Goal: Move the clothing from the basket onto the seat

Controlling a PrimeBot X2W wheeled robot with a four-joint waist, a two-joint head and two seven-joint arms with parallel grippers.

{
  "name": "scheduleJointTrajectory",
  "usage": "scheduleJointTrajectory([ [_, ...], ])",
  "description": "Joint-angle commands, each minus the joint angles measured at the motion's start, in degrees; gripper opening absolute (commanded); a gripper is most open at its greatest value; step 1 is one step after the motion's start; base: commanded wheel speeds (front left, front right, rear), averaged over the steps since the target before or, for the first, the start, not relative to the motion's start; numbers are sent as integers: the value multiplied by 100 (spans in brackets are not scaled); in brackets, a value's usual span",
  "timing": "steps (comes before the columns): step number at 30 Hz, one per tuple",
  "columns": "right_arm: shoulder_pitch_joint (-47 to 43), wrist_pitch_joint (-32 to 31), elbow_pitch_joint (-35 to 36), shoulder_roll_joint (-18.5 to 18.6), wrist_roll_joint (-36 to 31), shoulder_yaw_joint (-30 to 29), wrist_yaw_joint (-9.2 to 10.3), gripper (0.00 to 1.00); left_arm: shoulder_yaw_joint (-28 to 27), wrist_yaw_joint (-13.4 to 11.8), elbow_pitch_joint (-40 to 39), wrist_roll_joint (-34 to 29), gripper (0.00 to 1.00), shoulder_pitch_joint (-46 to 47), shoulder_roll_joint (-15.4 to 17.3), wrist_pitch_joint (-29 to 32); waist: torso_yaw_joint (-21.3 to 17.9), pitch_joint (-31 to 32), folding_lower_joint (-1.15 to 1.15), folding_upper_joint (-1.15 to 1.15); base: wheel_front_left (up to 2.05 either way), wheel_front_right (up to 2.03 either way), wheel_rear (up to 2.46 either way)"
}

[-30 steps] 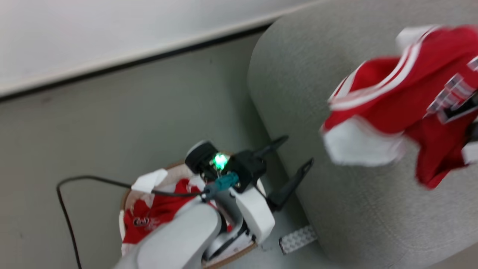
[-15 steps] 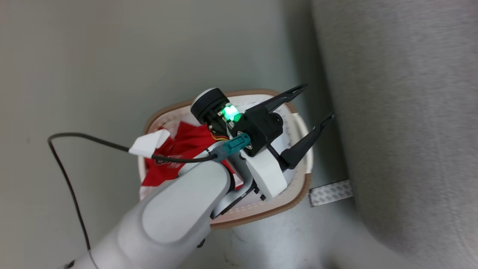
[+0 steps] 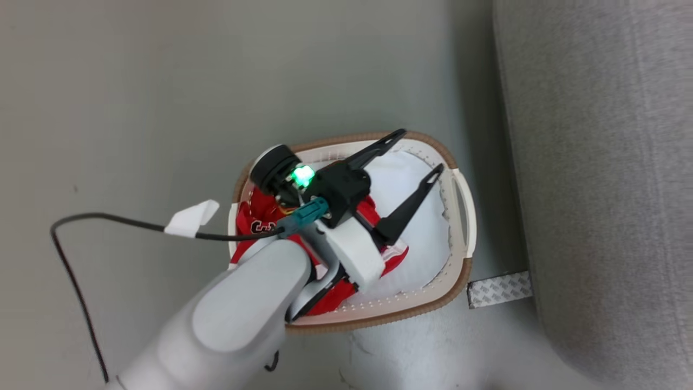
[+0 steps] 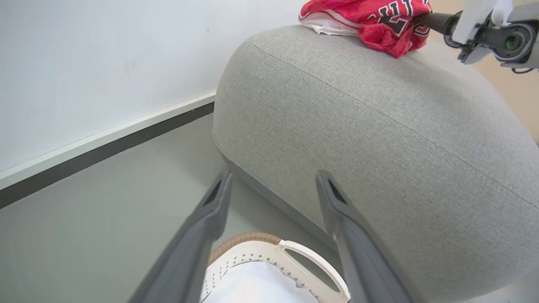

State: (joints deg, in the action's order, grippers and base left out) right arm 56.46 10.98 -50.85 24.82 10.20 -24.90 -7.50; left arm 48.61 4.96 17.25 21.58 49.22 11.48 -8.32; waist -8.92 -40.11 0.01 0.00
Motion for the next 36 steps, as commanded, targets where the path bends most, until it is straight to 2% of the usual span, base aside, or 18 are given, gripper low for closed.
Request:
scheduleJointTrajectory([
  [1,-261,155,51,-191,31,141,1,100,-48,-45,73,48,100,-146,98,-112,-103,231,-1,0,0,0,0],
  [6,-1062,388,594,-495,261,697,2,100,-205,-212,241,181,100,-484,260,-361,-176,720,-1,0,0,0,0],
  [10,-1814,421,1468,-693,463,976,2,100,-449,-399,329,346,100,-889,369,-578,-117,1176,-1,0,0,0,0],
  [15,-2799,422,2690,-962,441,1168,2,100,-838,-651,312,471,100,-1499,459,-681,91,1754,-1,0,0,0,0],
  [20,-3595,416,3462,-1349,352,1310,2,100,-1527,-848,-31,363,100,-2240,458,-684,393,2268,-1,0,0,0,0],
  [27,-4510,416,3932,-1753,259,1556,2,100,-2431,-767,-259,40,100,-3261,240,-684,845,2922,-1,0,0,0,0],
  [36,-5441,416,3878,-2067,35,1955,2,100,-3391,-575,-329,-507,100,-4335,-112,-684,1062,3636,-1,0,0,0,0],
])
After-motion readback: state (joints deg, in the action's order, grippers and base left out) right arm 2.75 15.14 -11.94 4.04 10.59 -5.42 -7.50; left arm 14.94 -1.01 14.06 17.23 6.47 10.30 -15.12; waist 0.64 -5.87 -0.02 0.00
